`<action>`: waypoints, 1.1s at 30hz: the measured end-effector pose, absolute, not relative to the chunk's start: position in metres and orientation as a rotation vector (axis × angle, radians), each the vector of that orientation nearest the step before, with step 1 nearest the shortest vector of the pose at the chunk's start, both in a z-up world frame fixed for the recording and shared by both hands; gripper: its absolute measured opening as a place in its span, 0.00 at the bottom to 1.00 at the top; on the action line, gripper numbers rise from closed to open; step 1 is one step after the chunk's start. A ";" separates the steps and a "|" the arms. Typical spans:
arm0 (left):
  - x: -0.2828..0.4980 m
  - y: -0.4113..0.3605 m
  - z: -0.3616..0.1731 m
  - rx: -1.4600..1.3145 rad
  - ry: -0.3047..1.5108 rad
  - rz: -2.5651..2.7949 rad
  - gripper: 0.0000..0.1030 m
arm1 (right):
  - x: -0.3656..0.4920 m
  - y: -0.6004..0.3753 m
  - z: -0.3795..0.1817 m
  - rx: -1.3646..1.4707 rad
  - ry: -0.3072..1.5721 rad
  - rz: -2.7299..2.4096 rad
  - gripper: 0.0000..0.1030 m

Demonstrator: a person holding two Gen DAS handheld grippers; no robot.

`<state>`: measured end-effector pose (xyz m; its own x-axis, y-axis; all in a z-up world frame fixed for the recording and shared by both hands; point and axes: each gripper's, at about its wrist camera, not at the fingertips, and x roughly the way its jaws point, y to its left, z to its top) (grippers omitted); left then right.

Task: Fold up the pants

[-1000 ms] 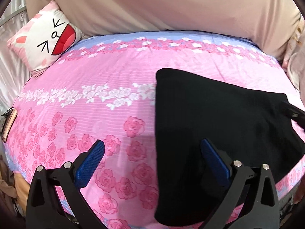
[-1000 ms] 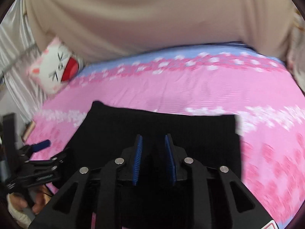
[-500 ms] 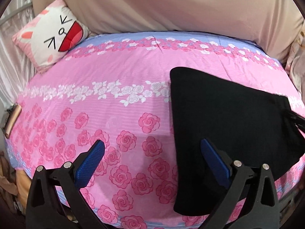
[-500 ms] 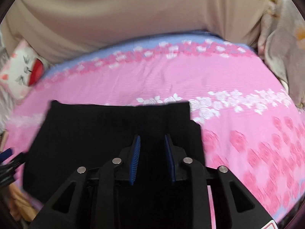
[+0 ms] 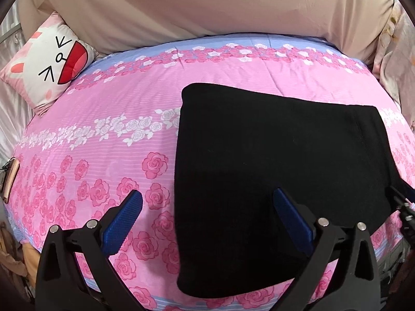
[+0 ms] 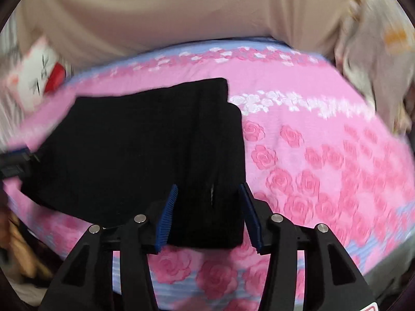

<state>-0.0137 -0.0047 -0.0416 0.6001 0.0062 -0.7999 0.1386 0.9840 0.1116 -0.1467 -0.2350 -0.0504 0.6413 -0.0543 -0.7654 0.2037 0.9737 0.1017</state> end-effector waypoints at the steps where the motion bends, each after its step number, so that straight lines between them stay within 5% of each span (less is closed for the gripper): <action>1: -0.015 -0.005 -0.041 0.176 0.924 -0.069 0.96 | -0.152 -0.236 -0.041 0.206 0.852 -0.150 0.47; 14: -0.023 -0.011 -0.045 0.184 0.944 -0.062 0.96 | -0.165 -0.239 -0.044 0.276 0.848 -0.073 0.51; 16: -0.023 -0.012 -0.045 0.179 0.949 -0.066 0.96 | -0.161 -0.237 -0.053 0.272 0.864 -0.072 0.47; 18: -0.024 -0.013 -0.045 0.180 0.952 -0.069 0.96 | -0.161 -0.238 -0.053 0.288 0.859 -0.052 0.27; 20: -0.025 -0.013 -0.043 0.181 0.955 -0.075 0.96 | -0.167 -0.241 -0.040 0.314 0.828 -0.033 0.17; 23: -0.028 -0.013 -0.041 0.179 0.948 -0.079 0.96 | -0.175 -0.241 -0.027 0.305 0.802 -0.028 0.17; 28: -0.025 -0.018 -0.049 0.184 0.973 -0.080 0.96 | -0.171 -0.254 -0.056 0.372 0.850 -0.023 0.21; 31: -0.026 -0.020 -0.047 0.184 0.967 -0.092 0.96 | -0.177 -0.248 -0.031 0.331 0.799 -0.077 0.38; 33: -0.026 -0.021 -0.047 0.179 0.969 -0.100 0.96 | -0.175 -0.242 -0.019 0.274 0.768 -0.112 0.57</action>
